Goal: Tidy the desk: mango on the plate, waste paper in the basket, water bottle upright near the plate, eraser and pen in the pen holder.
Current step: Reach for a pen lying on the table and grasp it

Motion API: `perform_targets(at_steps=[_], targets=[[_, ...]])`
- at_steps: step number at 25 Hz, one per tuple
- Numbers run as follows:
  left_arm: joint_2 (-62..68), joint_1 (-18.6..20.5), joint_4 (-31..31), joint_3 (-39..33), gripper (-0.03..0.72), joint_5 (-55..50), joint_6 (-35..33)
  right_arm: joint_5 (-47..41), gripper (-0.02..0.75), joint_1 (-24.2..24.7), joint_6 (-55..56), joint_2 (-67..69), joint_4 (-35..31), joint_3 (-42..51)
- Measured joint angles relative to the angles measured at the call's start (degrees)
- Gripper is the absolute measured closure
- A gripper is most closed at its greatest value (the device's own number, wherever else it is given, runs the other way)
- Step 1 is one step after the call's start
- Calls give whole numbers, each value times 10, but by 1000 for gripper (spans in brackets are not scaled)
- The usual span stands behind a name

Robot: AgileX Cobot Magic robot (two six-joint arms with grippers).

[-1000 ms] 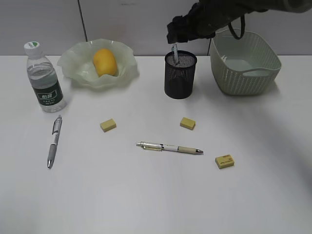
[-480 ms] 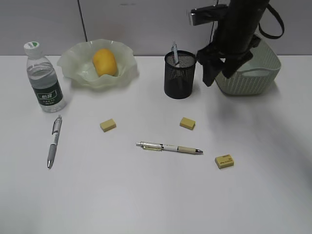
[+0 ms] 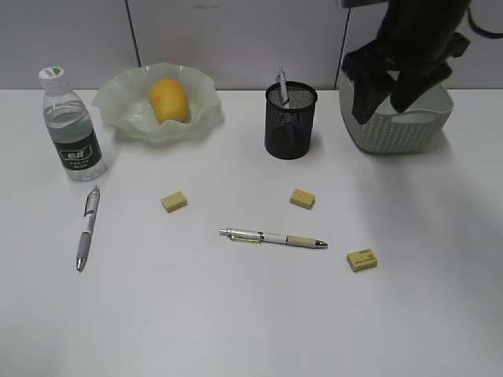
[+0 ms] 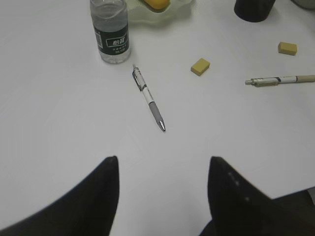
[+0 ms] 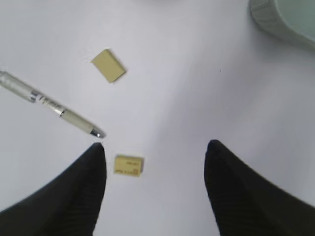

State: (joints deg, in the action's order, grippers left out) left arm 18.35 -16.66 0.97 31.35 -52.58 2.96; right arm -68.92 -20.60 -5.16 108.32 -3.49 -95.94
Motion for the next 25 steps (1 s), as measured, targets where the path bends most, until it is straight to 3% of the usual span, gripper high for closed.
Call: perform_targets(at_steps=[11, 25], targets=[[0, 0, 0, 0, 253, 0, 0, -2, 240, 0, 16, -332, 0, 260], [0, 0, 0, 0, 253, 0, 0, 5, 241, 0, 28, -706, 23, 469]])
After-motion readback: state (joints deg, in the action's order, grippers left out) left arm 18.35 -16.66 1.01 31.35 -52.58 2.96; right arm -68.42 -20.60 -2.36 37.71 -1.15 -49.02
